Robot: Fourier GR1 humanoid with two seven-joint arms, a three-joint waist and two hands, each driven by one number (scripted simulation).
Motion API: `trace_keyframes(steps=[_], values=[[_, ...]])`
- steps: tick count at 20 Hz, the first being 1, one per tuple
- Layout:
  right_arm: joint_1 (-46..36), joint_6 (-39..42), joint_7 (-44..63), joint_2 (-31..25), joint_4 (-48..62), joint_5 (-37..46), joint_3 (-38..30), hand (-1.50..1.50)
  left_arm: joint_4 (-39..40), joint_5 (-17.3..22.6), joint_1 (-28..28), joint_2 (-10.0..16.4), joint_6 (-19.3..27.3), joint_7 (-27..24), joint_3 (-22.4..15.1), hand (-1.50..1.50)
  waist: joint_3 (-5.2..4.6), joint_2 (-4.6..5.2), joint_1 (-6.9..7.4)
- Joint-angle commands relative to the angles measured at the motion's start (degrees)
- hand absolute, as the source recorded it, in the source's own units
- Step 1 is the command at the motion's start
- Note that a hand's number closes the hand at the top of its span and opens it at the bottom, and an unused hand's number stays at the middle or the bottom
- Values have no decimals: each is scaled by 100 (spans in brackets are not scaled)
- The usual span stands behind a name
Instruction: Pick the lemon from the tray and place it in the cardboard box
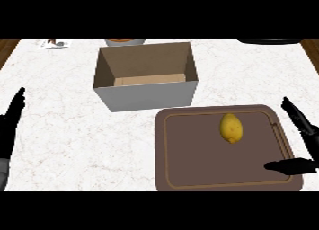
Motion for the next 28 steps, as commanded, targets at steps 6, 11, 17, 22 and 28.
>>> trace_keyframes(steps=[6, 11, 17, 22, 28], values=[[-760, 190, 1493, -928, -346, 1593, 886, -150, -135, -172, -28, -151, 101, 138, -59, 0, -12, -13, 26], [-1444, 1090, 2335, -1218, -233, 2010, 1237, -150, 90, -68, -150, -6, -175, -49, 125, 0, -10, 16, 88], [-1770, 1923, 3427, -759, -646, 2180, 1452, -150, -144, -177, -31, -112, -200, 239, 170, 0, -4, -9, 20], [-2146, 2079, 3716, -242, -217, 2762, 1364, -150, -46, -489, -122, -315, -159, 199, 184, 0, -3, -3, 4], [-1551, 1988, 3237, -41, -360, 3377, 1120, -150, 213, -563, -92, -366, -419, -93, 559, 0, -3, -7, -30]])
